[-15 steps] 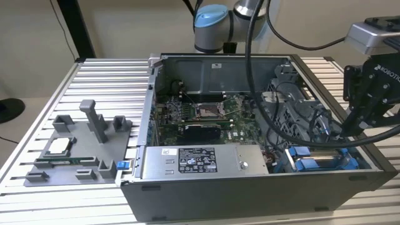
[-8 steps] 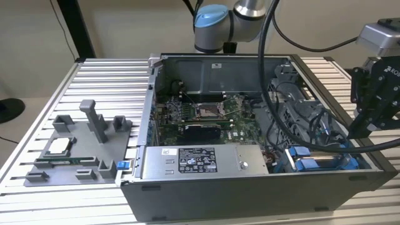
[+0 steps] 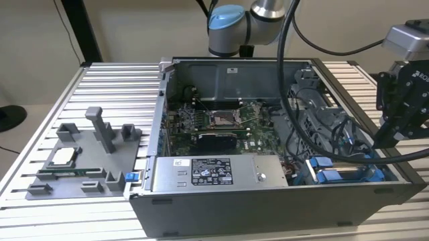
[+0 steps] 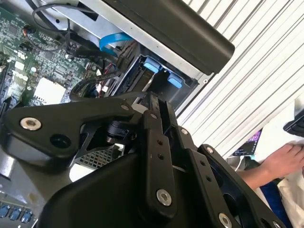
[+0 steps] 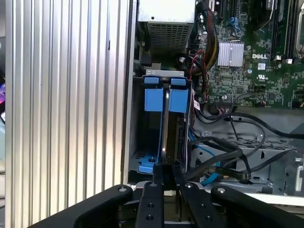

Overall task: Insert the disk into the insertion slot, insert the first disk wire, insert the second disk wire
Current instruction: 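Insert the first disk wire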

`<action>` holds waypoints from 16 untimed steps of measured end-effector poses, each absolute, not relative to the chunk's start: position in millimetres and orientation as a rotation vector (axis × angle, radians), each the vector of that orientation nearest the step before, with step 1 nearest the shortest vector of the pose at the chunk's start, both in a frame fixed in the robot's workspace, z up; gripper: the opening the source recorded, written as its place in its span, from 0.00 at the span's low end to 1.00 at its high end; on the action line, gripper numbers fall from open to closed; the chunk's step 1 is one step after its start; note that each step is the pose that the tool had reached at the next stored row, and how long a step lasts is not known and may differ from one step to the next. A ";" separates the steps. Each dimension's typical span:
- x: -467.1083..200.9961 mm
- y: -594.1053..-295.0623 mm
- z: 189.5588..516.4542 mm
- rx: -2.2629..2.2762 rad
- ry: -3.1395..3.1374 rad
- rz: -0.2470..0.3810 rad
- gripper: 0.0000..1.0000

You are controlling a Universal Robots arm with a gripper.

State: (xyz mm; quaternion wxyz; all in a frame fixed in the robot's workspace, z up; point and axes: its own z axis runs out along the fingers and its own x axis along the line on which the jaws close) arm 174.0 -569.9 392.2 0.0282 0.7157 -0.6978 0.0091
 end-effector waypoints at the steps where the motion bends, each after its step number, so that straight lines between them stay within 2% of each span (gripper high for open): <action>1: 174.0 -570.0 392.2 2.210 -2.155 0.025 0.00; 6: 174.2 -570.6 392.1 2.226 -2.170 -0.025 0.00; 16: 186.2 -574.6 392.1 2.211 -2.155 -0.060 0.00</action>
